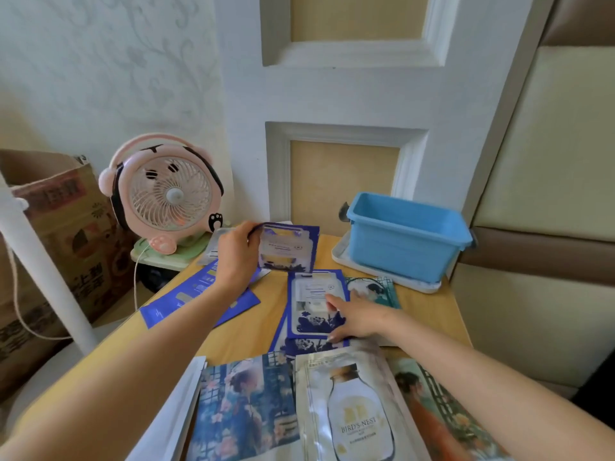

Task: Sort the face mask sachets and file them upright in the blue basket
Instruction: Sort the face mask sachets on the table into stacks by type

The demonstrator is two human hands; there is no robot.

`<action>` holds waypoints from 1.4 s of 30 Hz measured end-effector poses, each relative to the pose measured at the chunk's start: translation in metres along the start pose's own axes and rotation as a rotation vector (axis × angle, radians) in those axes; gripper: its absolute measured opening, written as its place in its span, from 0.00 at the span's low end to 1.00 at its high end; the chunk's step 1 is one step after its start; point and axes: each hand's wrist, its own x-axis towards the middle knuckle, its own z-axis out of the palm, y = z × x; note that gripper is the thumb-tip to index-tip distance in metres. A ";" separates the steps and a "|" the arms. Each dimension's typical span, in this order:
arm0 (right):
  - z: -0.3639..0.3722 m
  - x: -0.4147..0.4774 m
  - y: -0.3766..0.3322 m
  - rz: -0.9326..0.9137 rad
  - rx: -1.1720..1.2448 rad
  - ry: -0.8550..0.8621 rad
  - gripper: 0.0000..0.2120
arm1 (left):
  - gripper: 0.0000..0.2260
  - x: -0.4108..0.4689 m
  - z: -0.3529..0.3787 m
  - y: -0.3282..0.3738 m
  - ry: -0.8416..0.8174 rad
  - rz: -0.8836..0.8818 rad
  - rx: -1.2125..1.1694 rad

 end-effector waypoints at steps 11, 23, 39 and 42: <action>0.004 0.005 0.006 -0.099 -0.198 0.085 0.40 | 0.06 0.007 -0.032 0.028 -0.002 -0.153 -0.249; -0.058 -0.044 0.000 -0.362 1.164 0.342 0.20 | 0.06 0.011 -0.019 0.043 -0.196 -0.206 -0.435; -0.002 0.016 -0.068 -0.409 -0.050 0.250 0.36 | 0.24 -0.046 -0.028 -0.129 -0.647 -0.008 1.083; 0.013 0.026 -0.066 -0.406 -0.075 0.062 0.32 | 0.14 -0.043 -0.032 -0.119 -0.668 0.035 1.111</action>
